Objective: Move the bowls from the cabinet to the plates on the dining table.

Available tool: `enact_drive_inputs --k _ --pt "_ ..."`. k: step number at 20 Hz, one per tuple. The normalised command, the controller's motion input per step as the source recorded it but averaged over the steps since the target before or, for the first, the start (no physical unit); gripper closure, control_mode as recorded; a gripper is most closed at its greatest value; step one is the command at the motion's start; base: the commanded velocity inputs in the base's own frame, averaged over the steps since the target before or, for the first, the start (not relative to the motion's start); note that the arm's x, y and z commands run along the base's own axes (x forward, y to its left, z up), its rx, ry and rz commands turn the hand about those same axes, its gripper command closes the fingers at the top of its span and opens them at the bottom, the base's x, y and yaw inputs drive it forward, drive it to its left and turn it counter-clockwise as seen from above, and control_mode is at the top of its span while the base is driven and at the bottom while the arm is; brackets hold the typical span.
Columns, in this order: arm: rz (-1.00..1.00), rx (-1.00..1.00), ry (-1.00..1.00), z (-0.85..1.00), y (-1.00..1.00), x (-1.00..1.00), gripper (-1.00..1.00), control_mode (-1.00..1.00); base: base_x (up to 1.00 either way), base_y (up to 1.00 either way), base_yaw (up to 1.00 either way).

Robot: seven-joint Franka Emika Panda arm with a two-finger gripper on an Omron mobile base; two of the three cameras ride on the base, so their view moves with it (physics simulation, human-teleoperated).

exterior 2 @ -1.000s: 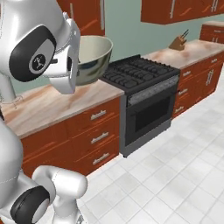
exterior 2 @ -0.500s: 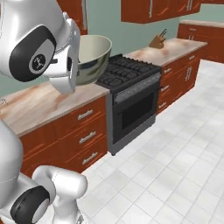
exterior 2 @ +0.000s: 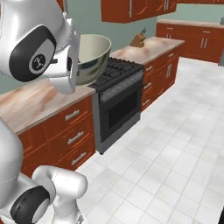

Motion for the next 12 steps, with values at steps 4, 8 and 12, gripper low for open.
enact_drive_inputs --k 4,8,12 --pt "0.0 0.0 0.0 0.0 0.0 0.0 1.0 1.0 0.0 0.0 -0.25" --pt "0.0 0.0 0.0 0.0 0.0 0.0 1.0 1.0 0.0 0.0 -0.25" --pt "0.0 0.0 0.0 0.0 0.0 0.0 1.0 1.0 0.0 0.0 -0.25"
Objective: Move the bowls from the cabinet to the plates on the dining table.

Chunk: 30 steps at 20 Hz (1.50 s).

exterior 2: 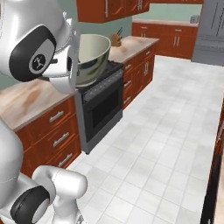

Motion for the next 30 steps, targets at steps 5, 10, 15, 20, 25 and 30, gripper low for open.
enact_drive_inputs --k 5,10,15,20,25,30 --pt "0.0 0.0 0.0 0.0 0.0 0.0 1.0 1.0 0.0 0.0 -0.25" --pt "0.0 0.0 0.0 0.0 0.0 0.0 1.0 1.0 0.0 0.0 -0.25" --pt "0.0 0.0 0.0 0.0 0.0 0.0 1.0 1.0 0.0 0.0 -0.25" --pt "0.0 0.0 0.0 0.0 0.0 0.0 1.0 1.0 0.0 0.0 -0.25" --pt "0.0 0.0 0.0 0.0 0.0 0.0 1.0 1.0 0.0 0.0 -0.25" --pt "0.0 0.0 0.0 0.0 0.0 0.0 1.0 1.0 0.0 0.0 -0.25"
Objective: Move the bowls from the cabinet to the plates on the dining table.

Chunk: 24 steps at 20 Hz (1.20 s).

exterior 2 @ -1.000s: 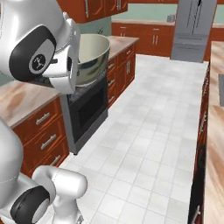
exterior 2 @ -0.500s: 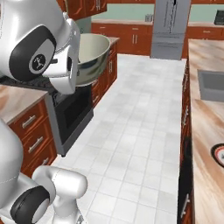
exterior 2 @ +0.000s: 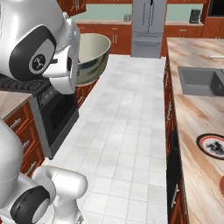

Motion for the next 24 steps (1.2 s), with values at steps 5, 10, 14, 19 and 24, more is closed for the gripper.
enact_drive_inputs --k 5,10,14,19,24 --pt "0.0 0.0 0.0 0.0 0.0 0.0 1.0 1.0 0.0 0.0 -0.25" --pt "0.0 0.0 0.0 0.0 0.0 0.0 1.0 1.0 0.0 0.0 -0.25" --pt "0.0 0.0 0.0 0.0 0.0 0.0 1.0 1.0 0.0 0.0 -0.25" --pt "0.0 0.0 0.0 0.0 0.0 0.0 1.0 1.0 0.0 0.0 -0.25" --pt "0.0 0.0 0.0 0.0 0.0 0.0 1.0 1.0 0.0 0.0 -0.25"
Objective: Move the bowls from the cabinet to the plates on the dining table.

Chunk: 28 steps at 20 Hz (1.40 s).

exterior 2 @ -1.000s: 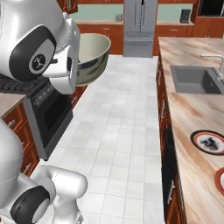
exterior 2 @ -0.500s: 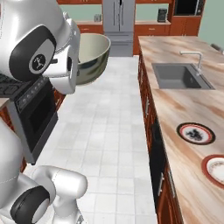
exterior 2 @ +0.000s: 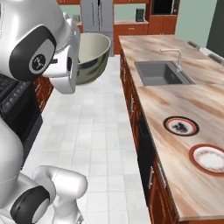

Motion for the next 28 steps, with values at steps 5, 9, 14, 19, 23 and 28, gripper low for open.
enact_drive_inputs --k 5,9,14,19,23,28 --pt "0.0 0.0 0.0 0.0 0.0 0.0 1.0 1.0 0.0 0.0 -0.25" --pt "0.0 0.0 0.0 0.0 0.0 0.0 1.0 1.0 0.0 0.0 -0.24" --pt "0.0 0.0 0.0 0.0 0.0 0.0 1.0 1.0 0.0 0.0 -0.25" --pt "0.0 0.0 0.0 0.0 0.0 0.0 1.0 1.0 0.03 -0.09 -0.12" --pt "0.0 0.0 0.0 0.0 0.0 0.0 1.0 1.0 0.52 -0.04 0.0" --pt "0.0 0.0 0.0 0.0 0.0 0.0 1.0 1.0 0.62 -0.01 0.0"
